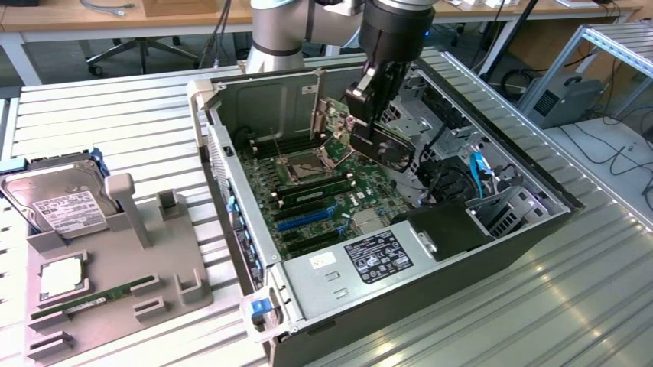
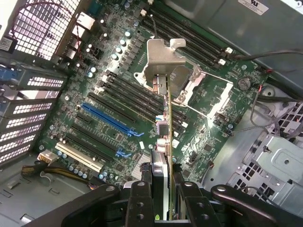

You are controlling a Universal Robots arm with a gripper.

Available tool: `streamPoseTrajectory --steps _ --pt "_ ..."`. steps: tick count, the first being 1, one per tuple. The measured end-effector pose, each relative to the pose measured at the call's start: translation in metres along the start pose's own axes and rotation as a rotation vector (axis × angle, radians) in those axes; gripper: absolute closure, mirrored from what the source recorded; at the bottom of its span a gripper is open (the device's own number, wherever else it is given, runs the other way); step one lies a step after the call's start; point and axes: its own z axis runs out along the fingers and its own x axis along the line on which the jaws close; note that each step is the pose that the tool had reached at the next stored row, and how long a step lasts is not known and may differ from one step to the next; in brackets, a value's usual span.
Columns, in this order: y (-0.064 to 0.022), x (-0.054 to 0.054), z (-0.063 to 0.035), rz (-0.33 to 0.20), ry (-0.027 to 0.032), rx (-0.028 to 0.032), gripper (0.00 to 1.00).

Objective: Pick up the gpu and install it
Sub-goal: 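Insert the gpu into the slot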

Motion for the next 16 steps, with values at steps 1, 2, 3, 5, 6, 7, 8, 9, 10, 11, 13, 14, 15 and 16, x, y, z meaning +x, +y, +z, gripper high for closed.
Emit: streamPoseTrajectory --steps 1,2,3,5,6,7,8,9,10,11,13,14,15,16 --pt "0.0000 0.0000 0.0000 -0.003 -0.0001 0.0000 0.73" --pt "0.0000 0.0000 0.0000 -0.005 -0.0002 0.0001 0.73" --pt "0.0000 0.0000 0.0000 -0.008 -0.0004 0.0001 0.73" --pt "0.0000 0.0000 0.0000 -0.013 -0.0006 0.0002 0.73" --pt "0.0000 0.0000 0.0000 -0.015 -0.0007 0.0002 0.73" --pt "0.0000 0.0000 0.0001 -0.018 -0.0008 0.0002 0.73" --pt "0.0000 0.0000 0.0001 -0.020 -0.0010 0.0003 0.73" --pt "0.0000 0.0000 0.0001 -0.023 -0.0011 0.0003 0.73" --pt "0.0000 0.0000 0.0001 -0.025 -0.0012 0.0003 0.73" --pt "0.0000 0.0000 0.0001 -0.028 -0.0013 0.0004 0.73" --pt "0.0000 0.0000 0.0001 -0.033 -0.0016 0.0004 0.73" --pt "0.0000 0.0000 0.0001 -0.035 -0.0017 0.0005 0.73" --pt "0.0000 0.0000 0.0001 -0.038 -0.0019 0.0005 0.73" --pt "0.0000 0.0000 0.0001 -0.040 -0.0019 0.0006 0.73"
